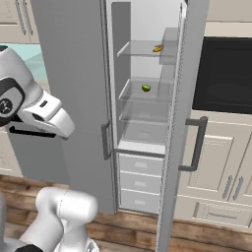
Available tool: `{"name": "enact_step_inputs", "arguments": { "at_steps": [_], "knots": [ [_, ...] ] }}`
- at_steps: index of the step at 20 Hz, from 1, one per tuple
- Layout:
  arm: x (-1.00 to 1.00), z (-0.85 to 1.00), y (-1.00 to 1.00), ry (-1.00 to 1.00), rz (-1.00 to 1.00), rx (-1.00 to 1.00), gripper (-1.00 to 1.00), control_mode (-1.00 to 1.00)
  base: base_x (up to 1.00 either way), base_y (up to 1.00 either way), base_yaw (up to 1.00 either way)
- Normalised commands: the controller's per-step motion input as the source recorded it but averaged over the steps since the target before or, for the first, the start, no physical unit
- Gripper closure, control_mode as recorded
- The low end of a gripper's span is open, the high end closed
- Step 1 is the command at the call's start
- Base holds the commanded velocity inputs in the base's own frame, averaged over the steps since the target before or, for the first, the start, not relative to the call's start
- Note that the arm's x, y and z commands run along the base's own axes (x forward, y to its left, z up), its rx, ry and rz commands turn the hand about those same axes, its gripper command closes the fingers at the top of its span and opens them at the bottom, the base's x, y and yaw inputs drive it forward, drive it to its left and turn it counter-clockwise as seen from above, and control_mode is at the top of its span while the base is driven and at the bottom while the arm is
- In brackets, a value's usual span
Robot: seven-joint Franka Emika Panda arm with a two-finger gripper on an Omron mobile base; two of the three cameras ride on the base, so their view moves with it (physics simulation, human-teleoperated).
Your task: Retrieve the banana and kiwi from the fridge and place them into the bowl on the dining table.
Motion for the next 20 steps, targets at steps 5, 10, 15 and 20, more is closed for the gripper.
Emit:
{"name": "enact_step_inputs", "arguments": {
  "at_steps": [5,10,15,20],
  "knots": [
    [0.00,-0.67,-0.04,-0.28,0.01,0.00,-1.00,-1.00,0.00,0.00,0.00],
    [0.00,-0.37,0.00,-0.22,0.01,0.00,-1.00,-1.00,0.00,0.00,0.00],
    [0.04,-0.19,0.00,-0.04,0.00,0.00,-1.00,-1.00,0.00,0.00,0.00],
    [0.16,-0.10,0.01,0.00,0.00,0.00,-1.00,-1.00,0.00,0.00,0.00]
  ]
}}
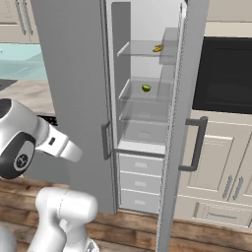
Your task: Retrieve the banana and kiwi from the fridge and place them into the bowl on the dining table.
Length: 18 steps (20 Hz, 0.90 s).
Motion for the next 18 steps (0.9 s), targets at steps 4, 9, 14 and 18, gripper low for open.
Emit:
{"name": "enact_step_inputs", "arguments": {
  "at_steps": [4,9,14,18],
  "knots": [
    [0.10,0.00,0.00,0.00,0.00,0.00,-1.00,-1.00,0.00,0.00,0.00],
    [0.02,0.00,0.00,0.00,0.00,0.00,-1.00,1.00,0.20,0.00,-0.01],
    [0.00,0.00,0.00,0.00,0.00,0.00,-1.00,1.00,0.45,-0.02,0.00],
    [0.00,0.00,0.00,0.00,0.00,0.00,-1.00,1.00,0.55,-0.19,-0.03]
  ]
}}
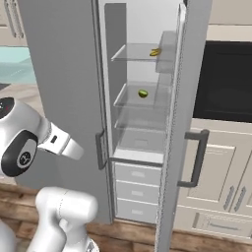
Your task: Retrieve the banana and kiwi from the fridge and place them into the bowl on the dining table.
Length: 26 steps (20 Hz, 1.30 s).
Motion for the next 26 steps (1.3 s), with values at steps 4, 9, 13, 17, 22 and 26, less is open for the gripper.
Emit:
{"name": "enact_step_inputs", "arguments": {
  "at_steps": [4,9,13,17,22,26],
  "knots": [
    [0.00,0.00,0.00,0.00,0.00,0.00,-1.00,1.00,0.10,-0.43,-0.09],
    [0.00,0.00,0.00,0.00,0.00,0.00,-1.00,1.00,0.00,-0.43,-0.10],
    [0.00,0.00,0.00,0.00,0.00,0.00,-1.00,1.00,0.11,-0.12,-0.08],
    [0.00,0.00,0.00,0.00,0.00,0.00,-1.00,1.00,0.48,0.00,-0.03],
    [0.00,0.00,0.00,0.00,0.00,0.00,-1.00,1.00,0.55,-0.07,0.00],
    [0.00,0.00,0.00,0.00,0.00,0.00,-1.00,1.00,0.67,-0.37,0.00]
  ]
}}
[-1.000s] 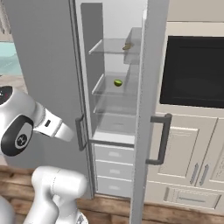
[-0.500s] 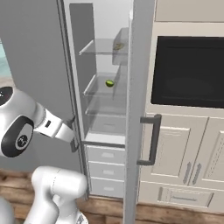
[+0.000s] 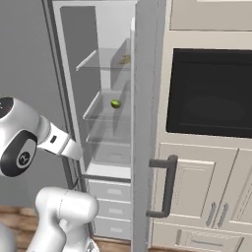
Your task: Retrieve the banana and kiwi from the fridge and place them into the bowl on the dining table.
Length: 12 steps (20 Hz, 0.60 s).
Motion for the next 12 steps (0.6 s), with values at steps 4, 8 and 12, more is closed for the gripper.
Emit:
{"name": "enact_step_inputs", "arguments": {
  "at_steps": [4,8,12],
  "knots": [
    [0.00,0.00,0.00,0.00,0.00,0.00,-1.00,1.00,0.59,-0.49,0.00],
    [0.00,0.00,0.00,0.00,0.00,0.00,-1.00,1.00,0.46,-0.58,0.00],
    [0.00,0.00,0.00,0.00,0.00,0.00,-1.00,1.00,0.65,-0.39,0.00]
  ]
}}
